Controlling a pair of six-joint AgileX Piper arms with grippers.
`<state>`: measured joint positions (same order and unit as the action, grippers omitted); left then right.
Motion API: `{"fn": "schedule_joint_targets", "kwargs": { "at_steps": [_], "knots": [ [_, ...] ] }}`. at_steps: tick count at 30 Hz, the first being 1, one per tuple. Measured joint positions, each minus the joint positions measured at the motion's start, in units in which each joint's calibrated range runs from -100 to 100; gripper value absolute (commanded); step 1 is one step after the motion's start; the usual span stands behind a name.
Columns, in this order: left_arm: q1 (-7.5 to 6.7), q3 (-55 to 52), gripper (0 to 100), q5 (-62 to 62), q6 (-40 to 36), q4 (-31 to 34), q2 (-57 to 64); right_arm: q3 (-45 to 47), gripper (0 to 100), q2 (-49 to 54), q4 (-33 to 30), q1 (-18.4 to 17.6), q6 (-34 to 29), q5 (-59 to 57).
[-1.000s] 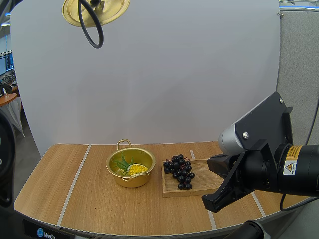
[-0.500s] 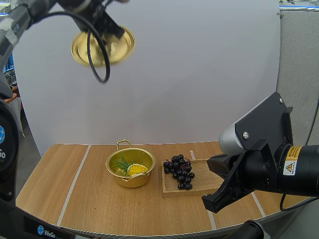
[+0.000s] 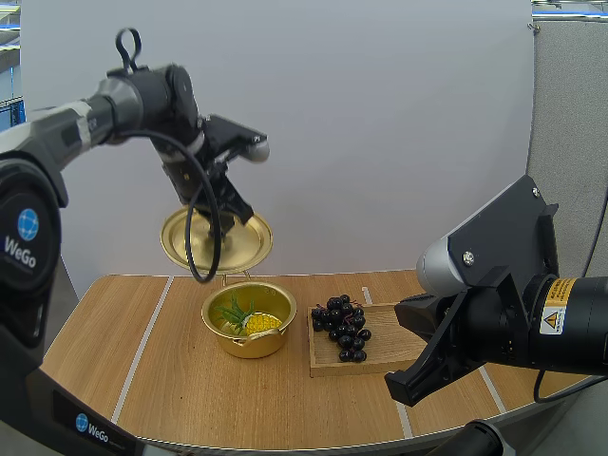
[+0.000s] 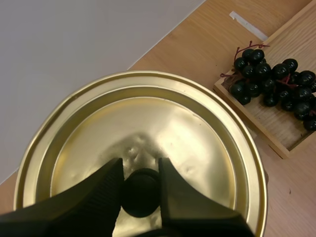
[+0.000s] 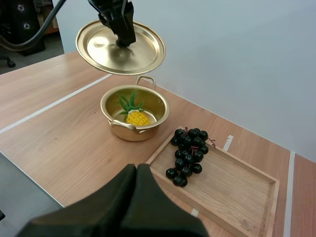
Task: Open the pot, put the pineapple inside, and close it
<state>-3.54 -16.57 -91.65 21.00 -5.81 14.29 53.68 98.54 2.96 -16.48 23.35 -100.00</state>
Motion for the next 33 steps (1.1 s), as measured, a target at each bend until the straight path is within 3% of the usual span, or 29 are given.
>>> {"fn": "schedule_joint_targets", "kwargs": {
  "at_steps": [15,33],
  "knots": [
    [0.0,-5.4,0,10.2,9.0,-11.3,-9.4,0.0,0,0.0,0.0,0.0,0.0,0.0],
    [0.0,-8.1,0,14.3,12.4,-12.0,-16.3,0.0,0,0.0,0.0,0.0,0.0,0.0]
  ]
}}
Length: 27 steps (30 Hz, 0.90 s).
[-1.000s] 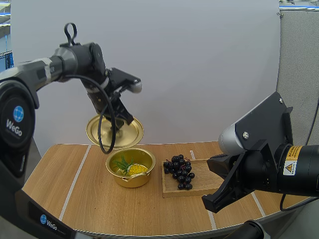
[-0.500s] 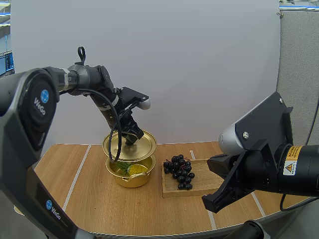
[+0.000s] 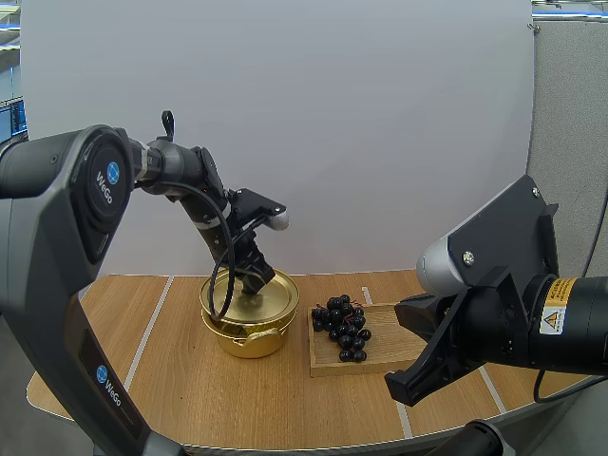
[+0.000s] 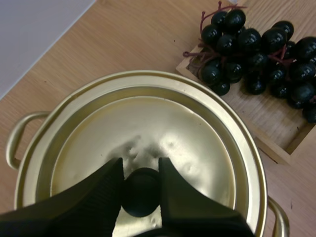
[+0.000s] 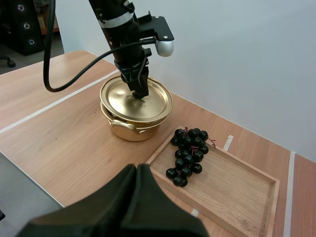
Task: Open the pot, put the pineapple inside, and close it
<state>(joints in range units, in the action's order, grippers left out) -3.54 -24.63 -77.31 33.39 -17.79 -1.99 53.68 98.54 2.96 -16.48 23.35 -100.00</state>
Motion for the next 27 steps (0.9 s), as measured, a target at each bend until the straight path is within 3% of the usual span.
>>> {"fn": "schedule_joint_targets", "kwargs": {
  "at_steps": [18,20,21,23,25,27],
  "knots": [
    [0.0,-1.3,2,3.0,1.1,0.0,-2.6,0.0,0,0.0,0.0,0.0,0.0,0.0],
    [0.0,-1.3,14,3.1,1.1,0.0,-2.6,0.0,0,0.0,0.0,0.0,0.0,0.0],
    [0.0,-1.3,26,3.1,1.1,0.0,-2.6,0.0,0,0.0,0.0,0.0,0.0,0.0],
    [0.0,-1.4,58,3.1,1.2,0.0,-2.6,0.0,0,0.0,0.0,0.0,0.0,0.0],
    [0.0,-1.5,100,2.6,1.6,0.0,-2.6,0.0,0,0.0,0.0,0.0,0.0,0.0],
    [0.0,-1.7,100,0.6,1.6,0.0,-2.6,0.0,0,0.0,0.0,0.0,0.0,0.0]
  ]
}}
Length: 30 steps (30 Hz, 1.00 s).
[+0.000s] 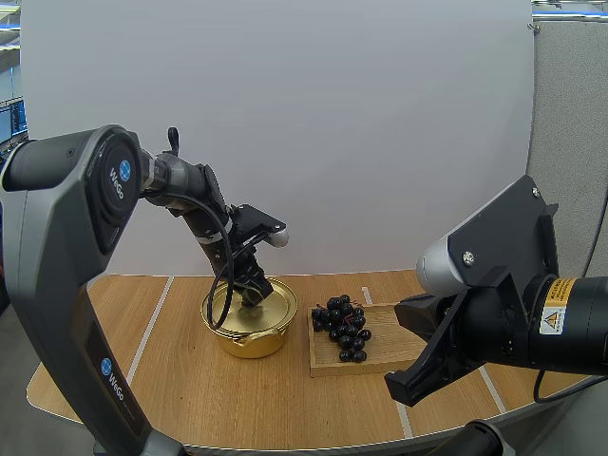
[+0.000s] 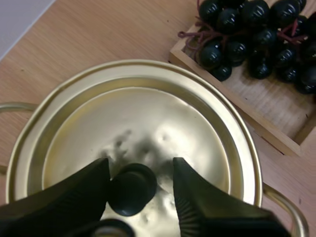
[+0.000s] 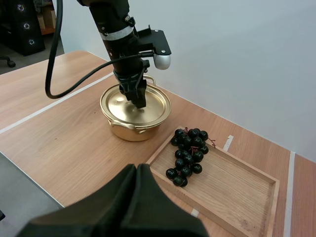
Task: Open the pot, put the pineapple inside, and close it
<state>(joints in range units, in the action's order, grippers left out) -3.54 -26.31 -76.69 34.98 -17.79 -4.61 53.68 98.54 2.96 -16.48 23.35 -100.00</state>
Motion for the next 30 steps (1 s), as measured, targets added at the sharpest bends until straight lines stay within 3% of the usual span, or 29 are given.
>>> {"fn": "schedule_joint_targets", "kwargs": {
  "at_steps": [10,20,30],
  "knots": [
    [0.0,0.1,100,-6.0,0.0,1.6,5.7,0.0,0,0.0,0.0,0.0,0.0,0.0],
    [0.0,2.5,100,-8.1,-4.4,5.0,21.8,0.0,0,0.0,0.0,0.0,0.0,0.0],
    [0.0,2.9,100,-20.6,-9.0,7.3,40.0,0.0,0,0.0,0.0,0.0,0.0,0.0]
  ]
}}
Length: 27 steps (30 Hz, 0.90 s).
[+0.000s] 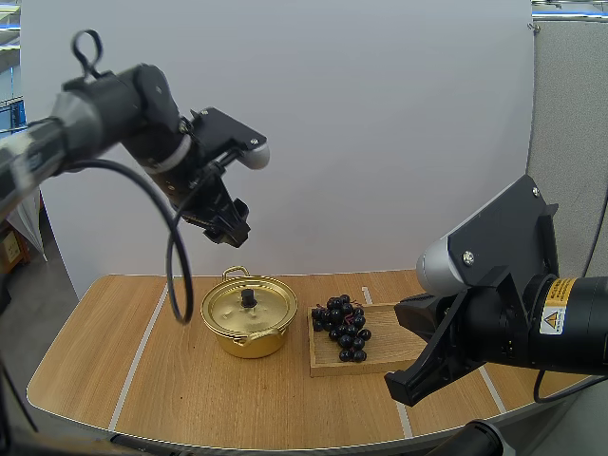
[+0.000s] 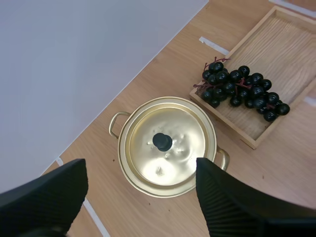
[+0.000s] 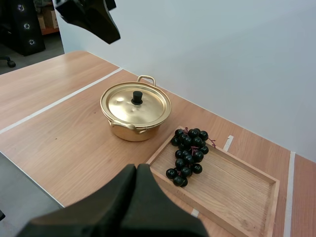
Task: Open the pot, put the pineapple inside, and close it
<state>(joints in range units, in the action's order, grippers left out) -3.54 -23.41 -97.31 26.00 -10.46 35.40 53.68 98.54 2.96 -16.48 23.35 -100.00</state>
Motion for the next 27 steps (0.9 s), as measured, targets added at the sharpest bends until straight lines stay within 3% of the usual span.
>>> {"fn": "schedule_joint_targets", "kwargs": {
  "at_steps": [7,9,13,27],
  "knots": [
    [0.0,0.0,99,-1.8,-1.7,0.0,10.9,0.0,0,0.0,0.0,0.6,0.0,0.0],
    [0.0,0.0,71,-1.8,-2.9,0.0,13.9,0.0,0,0.0,0.5,1.6,0.0,0.0],
    [0.0,0.0,0,-1.9,-4.8,0.0,19.9,0.0,0,0.0,2.4,3.6,0.0,0.0],
    [0.0,-11.7,0,-2.4,-10.1,-0.4,42.3,0.0,0,0.0,7.1,10.1,0.0,0.0]
  ]
}}
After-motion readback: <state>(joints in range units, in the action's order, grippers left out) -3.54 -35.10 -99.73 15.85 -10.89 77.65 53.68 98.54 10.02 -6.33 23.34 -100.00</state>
